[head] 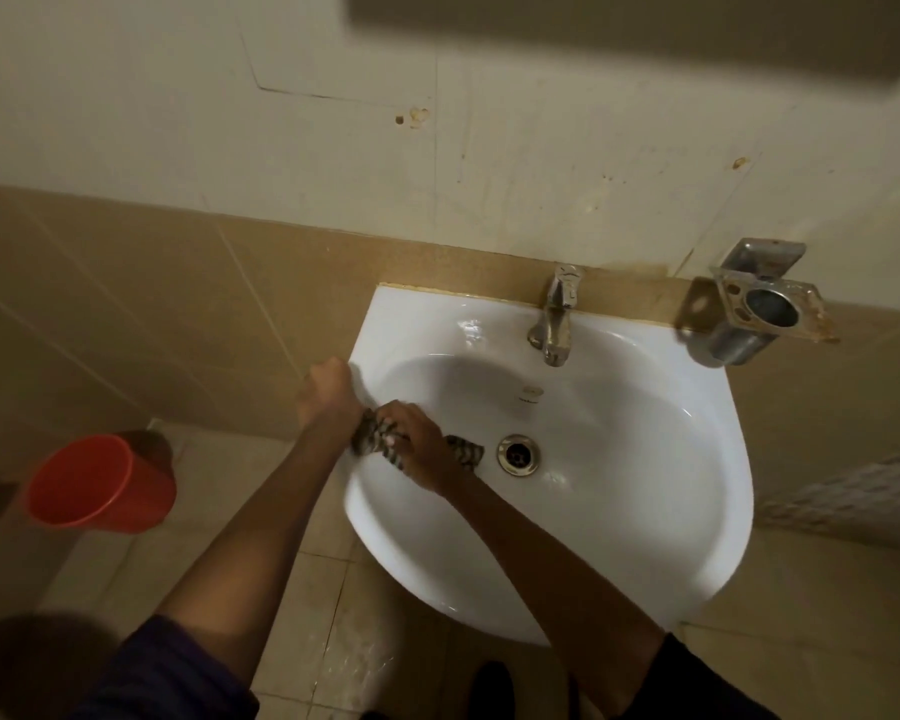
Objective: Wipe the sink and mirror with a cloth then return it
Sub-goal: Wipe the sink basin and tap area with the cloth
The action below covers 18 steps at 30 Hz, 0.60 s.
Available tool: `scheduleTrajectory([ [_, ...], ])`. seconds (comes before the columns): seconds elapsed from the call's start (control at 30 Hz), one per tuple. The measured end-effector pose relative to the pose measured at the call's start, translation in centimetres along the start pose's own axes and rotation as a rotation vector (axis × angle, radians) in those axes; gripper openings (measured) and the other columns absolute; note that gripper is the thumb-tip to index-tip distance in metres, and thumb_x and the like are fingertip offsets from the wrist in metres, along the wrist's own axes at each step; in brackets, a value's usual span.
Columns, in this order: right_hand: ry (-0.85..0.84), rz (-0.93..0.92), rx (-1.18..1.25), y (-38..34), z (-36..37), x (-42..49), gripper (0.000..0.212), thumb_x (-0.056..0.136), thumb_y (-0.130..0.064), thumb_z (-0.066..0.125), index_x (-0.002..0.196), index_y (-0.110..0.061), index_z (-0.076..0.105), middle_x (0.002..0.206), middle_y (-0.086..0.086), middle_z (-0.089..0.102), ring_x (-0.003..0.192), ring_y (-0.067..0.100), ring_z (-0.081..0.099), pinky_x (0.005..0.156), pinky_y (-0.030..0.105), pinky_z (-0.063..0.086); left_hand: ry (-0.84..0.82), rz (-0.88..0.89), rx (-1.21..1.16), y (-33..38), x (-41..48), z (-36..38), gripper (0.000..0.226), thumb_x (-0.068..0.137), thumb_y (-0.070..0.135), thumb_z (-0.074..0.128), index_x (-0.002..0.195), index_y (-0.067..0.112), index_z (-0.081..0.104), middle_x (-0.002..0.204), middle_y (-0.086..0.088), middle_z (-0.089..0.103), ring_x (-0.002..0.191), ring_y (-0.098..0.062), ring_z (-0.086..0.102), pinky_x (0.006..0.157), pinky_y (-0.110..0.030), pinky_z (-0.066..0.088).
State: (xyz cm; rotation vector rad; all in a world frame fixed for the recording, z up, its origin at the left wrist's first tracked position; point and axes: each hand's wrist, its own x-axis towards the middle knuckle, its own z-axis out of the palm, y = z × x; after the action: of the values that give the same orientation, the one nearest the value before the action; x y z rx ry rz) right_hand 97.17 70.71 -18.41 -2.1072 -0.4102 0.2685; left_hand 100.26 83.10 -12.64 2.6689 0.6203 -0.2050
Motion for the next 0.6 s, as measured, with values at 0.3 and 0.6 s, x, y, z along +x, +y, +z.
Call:
scheduleTrajectory([
  [0.3, -0.363, -0.08, -0.18, 4.6, -3.6, -8.6, 0.035, 0.087, -0.001, 0.055, 0.121, -0.007, 0.057, 0.115, 0.021, 0.058, 0.106, 0.032, 0.056, 0.087, 0.025, 0.038, -0.018, 0.003, -0.005, 0.0, -0.4, -0.3, 0.033, 0.075, 0.001, 0.071, 0.108, -0.001, 0.064, 0.112, -0.023, 0.065, 0.105, -0.038, 0.062, 0.088, -0.042, 0.052],
  [0.6, -0.008, 0.357, -0.583, 9.6, -4.7, -0.5, 0.05, 0.093, -0.01, 0.045, 0.141, -0.017, 0.033, 0.139, 0.018, 0.041, 0.121, 0.038, 0.041, 0.098, 0.045, 0.039, -0.047, -0.018, -0.013, -0.2, 0.1, -0.3, 0.041, 0.073, 0.001, 0.075, 0.111, -0.003, 0.062, 0.117, -0.026, 0.061, 0.11, -0.04, 0.06, 0.091, -0.043, 0.05],
])
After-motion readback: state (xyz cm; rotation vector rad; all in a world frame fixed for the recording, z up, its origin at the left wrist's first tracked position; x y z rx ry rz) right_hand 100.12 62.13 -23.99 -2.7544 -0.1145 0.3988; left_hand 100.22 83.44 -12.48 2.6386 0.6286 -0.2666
